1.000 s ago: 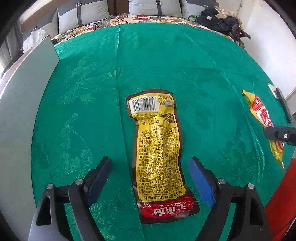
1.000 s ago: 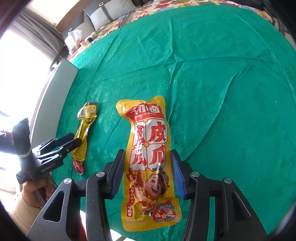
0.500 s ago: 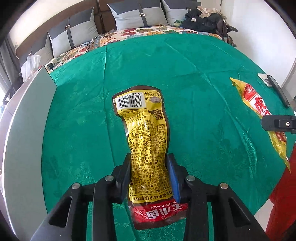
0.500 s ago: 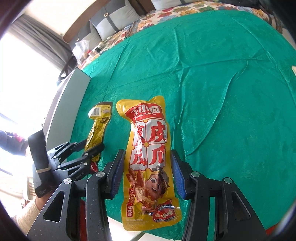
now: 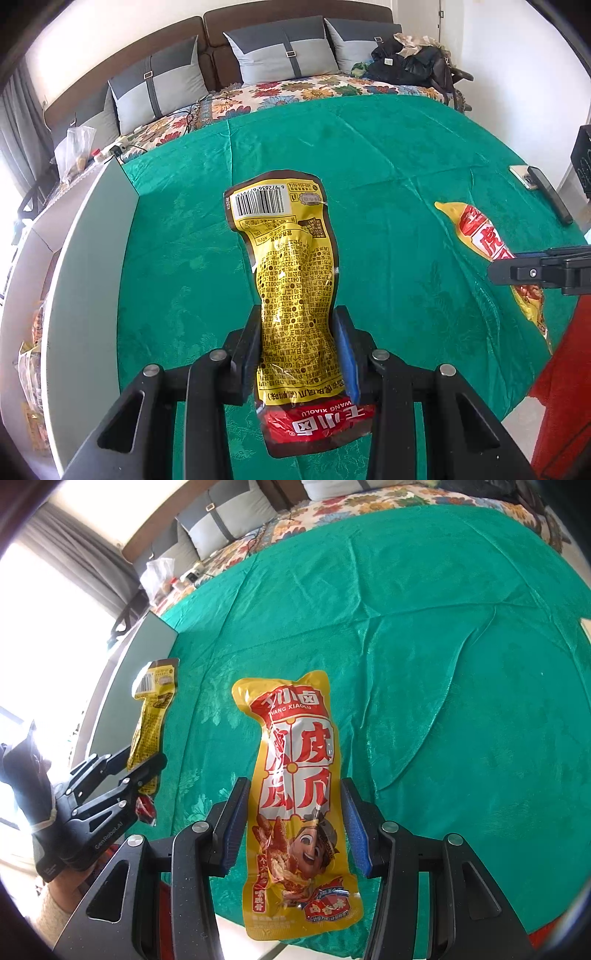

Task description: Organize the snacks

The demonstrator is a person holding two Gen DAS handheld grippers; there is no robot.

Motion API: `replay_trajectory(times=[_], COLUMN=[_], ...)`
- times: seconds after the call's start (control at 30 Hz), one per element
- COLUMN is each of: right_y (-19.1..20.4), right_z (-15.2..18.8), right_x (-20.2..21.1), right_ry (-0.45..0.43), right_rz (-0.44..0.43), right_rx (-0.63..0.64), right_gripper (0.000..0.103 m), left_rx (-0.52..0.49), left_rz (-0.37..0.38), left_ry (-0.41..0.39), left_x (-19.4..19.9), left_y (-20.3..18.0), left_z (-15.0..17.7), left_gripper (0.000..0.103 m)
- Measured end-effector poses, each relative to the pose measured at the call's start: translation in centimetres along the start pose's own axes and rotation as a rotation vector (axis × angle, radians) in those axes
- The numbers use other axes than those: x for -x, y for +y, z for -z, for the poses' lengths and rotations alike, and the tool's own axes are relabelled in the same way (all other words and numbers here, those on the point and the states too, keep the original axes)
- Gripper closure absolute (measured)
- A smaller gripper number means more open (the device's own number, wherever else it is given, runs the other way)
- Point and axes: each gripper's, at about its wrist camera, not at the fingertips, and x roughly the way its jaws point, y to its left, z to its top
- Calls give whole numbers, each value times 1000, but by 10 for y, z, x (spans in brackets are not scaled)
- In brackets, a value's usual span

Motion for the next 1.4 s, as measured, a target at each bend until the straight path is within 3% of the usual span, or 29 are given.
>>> replay_trajectory(times=[0.13, 0.23, 0.33, 0.47, 0.57, 0.6, 0.67, 0.77, 0.83, 0.9, 0.97, 1.03, 1.07, 1.23, 1.4], right_y=[24, 77, 166, 292, 365, 382, 401, 399, 394, 392, 393, 395, 397, 407, 411], right_z=[-10, -36, -64, -88, -93, -92, -89, -80, -73, -66, -60, -58, -58, -46, -39], right_x=[-6, -8, -9, -33, -67, -79, -99, -106, -99, -88, -76, -74, -77, -84, -90], right_ry=[22, 12, -20, -4, -7, -8, -19, -58, -109, -162, -206, -168, -135, -119, -103], right_rz=[1, -104, -213, -338, -370, -366, -309, -193, -138, -104, -99, -87, -82, 2, 10], right_rx=[15, 35, 131, 261, 343, 365, 401, 461, 511, 568, 606, 620, 621, 662, 679], right_gripper=[52, 52, 52, 52, 48, 35, 23, 24, 23, 17, 12, 12, 12, 12, 12], left_rx=[261, 393, 487, 565, 566, 569, 564, 513, 499, 539, 538, 519, 510, 540, 598], left_rz=[246, 263, 139, -148, -305, -338, -394, -471, -496, -490, -446, -386, -391, -567, -577], left_ry=[-43, -123, -178, -130, -81, -73, -70, -66, -90, -103, -118, -114, -98, -65, -85], left_x=[42, 88, 127, 141, 140, 141, 144, 147, 152, 157, 158, 156, 153, 155, 165], left_y=[52, 119, 199, 289, 320, 324, 324, 312, 300, 293, 284, 276, 274, 279, 291], left_z=[-5, -7, 3, 35, 67, 76, 93, 103, 104, 105, 102, 99, 93, 101, 115], left_gripper=[67, 67, 66, 56, 33, 25, 21, 18, 11, 0, 0, 0, 0, 0, 0])
